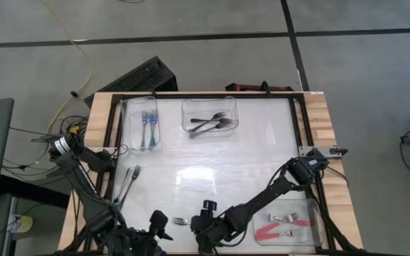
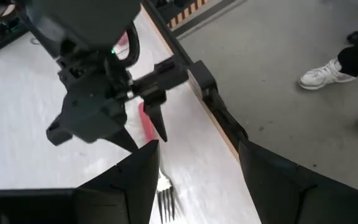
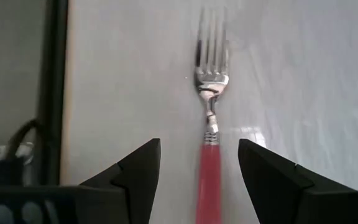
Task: Sort silverware by color (type)
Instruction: Put the pink fork into the bottom right transparent bin
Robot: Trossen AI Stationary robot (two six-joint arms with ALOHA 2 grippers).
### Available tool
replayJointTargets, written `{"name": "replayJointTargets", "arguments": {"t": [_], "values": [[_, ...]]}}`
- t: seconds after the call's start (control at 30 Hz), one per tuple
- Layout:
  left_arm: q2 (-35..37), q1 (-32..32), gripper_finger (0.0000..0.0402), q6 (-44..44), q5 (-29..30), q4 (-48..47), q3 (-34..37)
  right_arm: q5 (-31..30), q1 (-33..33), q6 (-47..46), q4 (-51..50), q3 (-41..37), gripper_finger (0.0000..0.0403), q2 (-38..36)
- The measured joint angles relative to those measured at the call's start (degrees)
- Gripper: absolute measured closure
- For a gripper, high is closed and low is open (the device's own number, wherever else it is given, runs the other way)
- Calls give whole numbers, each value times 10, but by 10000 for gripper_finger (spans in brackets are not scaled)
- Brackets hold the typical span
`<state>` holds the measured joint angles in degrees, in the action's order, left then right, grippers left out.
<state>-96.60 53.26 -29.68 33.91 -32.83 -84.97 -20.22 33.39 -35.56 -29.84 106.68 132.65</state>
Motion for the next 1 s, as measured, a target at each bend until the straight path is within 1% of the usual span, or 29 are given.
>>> {"name": "replayJointTargets", "arguments": {"t": [0.13, 0.27, 0.37, 0.5, 0.57, 0.67, 0.77, 0.97, 1.0], "values": [[7, -4, 196, 4, -5, -12, 0, 4, -9, 5, 54, -34, 165, -4], [33, -5, 196, 12, 3, -11, 0, 6, -18, 20, 69, -65, 166, -1], [58, -6, 196, 14, 26, -11, 0, 6, -21, 20, 91, -82, 172, -2], [92, -6, 196, 18, 63, -11, 0, 10, -20, 60, 148, -111, 178, 9], [109, -6, 196, 27, 75, -11, 0, 11, -20, 54, 140, -111, 179, 10], [133, -6, 196, 36, 93, -11, 0, 16, -21, 17, 124, -109, 184, 29], [153, -6, 196, 37, 114, -11, 0, 19, -22, -2, 106, -108, 211, 29], [169, -6, 196, 44, 137, -15, 0, 24, -26, -6, 98, -111, 329, 21], [169, -6, 196, 46, 137, -23, 0, 32, -30, -6, 97, -111, 337, 19]]}}
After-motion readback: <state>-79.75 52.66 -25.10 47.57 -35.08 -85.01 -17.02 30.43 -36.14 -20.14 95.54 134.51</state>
